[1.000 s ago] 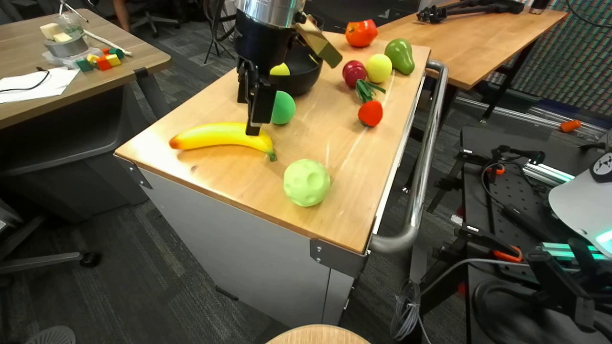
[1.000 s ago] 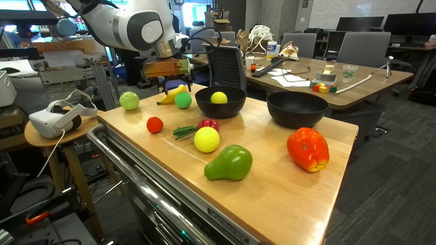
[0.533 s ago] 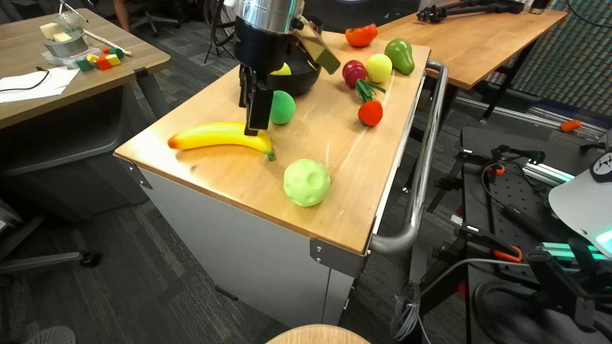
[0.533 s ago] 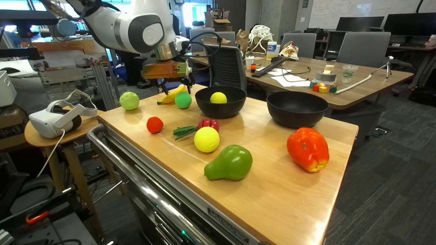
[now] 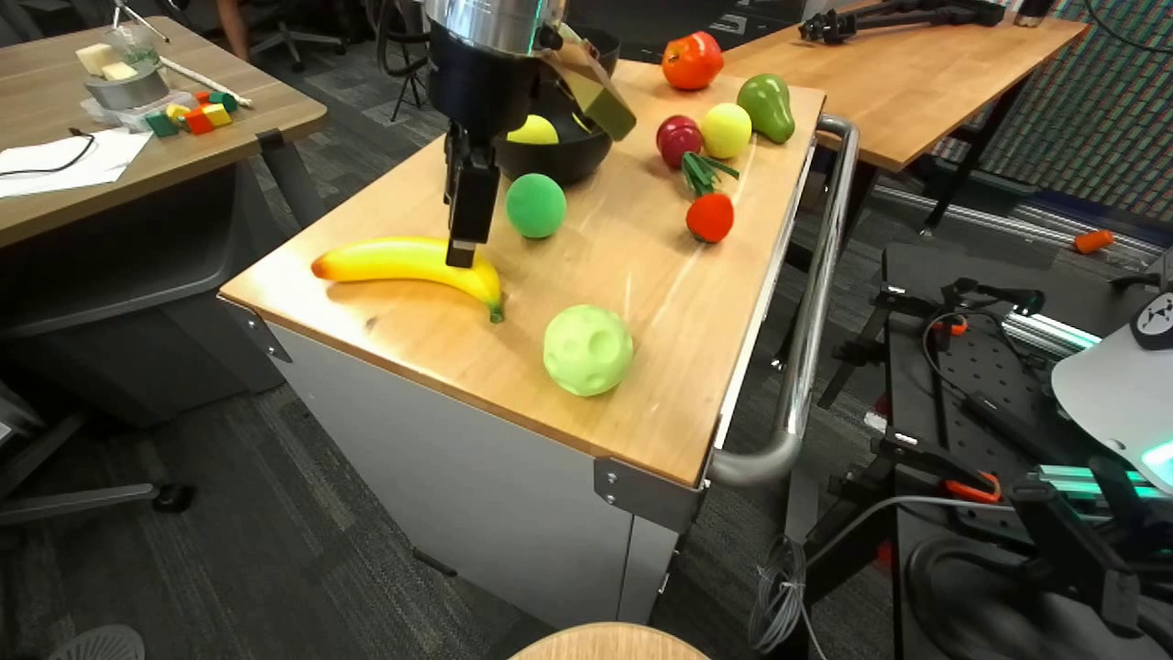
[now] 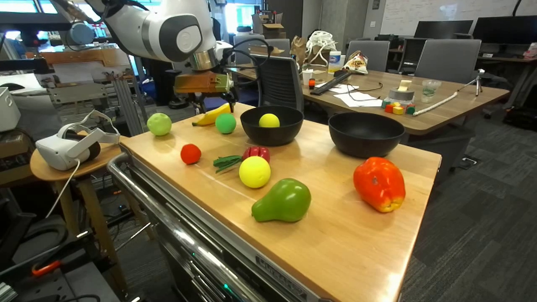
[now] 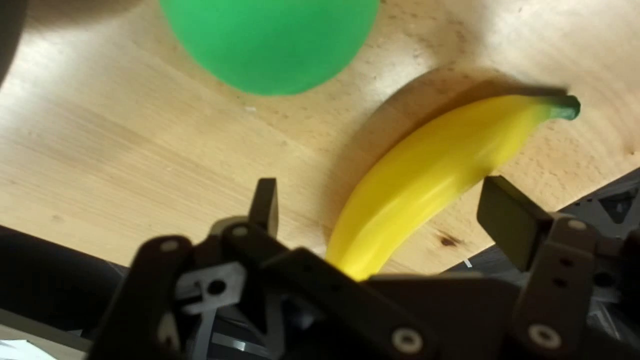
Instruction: Divide the fruits between the black bowls
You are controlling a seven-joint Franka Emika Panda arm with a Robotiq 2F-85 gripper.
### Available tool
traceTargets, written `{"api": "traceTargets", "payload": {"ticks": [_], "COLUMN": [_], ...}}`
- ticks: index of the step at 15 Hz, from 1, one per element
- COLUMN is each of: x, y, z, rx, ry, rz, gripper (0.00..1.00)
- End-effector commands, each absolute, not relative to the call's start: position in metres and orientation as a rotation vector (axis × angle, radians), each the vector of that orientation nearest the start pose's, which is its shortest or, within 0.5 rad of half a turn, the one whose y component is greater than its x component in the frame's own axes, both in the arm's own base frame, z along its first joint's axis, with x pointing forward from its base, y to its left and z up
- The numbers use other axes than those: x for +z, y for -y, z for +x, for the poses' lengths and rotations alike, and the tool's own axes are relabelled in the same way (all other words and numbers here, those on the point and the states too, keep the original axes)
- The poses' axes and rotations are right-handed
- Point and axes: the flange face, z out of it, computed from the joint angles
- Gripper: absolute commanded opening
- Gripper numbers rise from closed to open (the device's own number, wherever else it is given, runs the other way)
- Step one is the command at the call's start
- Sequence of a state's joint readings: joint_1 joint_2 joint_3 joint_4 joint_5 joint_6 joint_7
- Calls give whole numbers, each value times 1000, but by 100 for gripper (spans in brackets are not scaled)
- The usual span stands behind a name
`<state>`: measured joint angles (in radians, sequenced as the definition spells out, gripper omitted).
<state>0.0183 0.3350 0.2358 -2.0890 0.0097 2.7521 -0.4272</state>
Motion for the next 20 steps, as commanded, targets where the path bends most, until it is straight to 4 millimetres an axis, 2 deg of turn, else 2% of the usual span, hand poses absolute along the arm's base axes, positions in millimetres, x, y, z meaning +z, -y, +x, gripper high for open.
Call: {"api": "traceTargets", "payload": {"ticks": [1, 4, 8, 9, 10, 13, 16, 18, 20], "x": [311, 310, 295, 290, 287, 283, 293, 310, 341], "y": [-161, -167, -171, -169, -169, -166, -162, -159, -148], "z": [609, 611, 608, 606, 605, 604, 607, 607, 602], "rx": [-537, -529, -490, -475, -464, -455, -482, -526, -597], "ry": [930, 926, 934, 939, 942, 933, 918, 909, 908], "rz": [-2878, -2873, -2885, -2887, -2887, -2892, -2894, -2881, -2862], "gripper": [100, 100, 100, 75, 75, 49, 27, 16, 16]}}
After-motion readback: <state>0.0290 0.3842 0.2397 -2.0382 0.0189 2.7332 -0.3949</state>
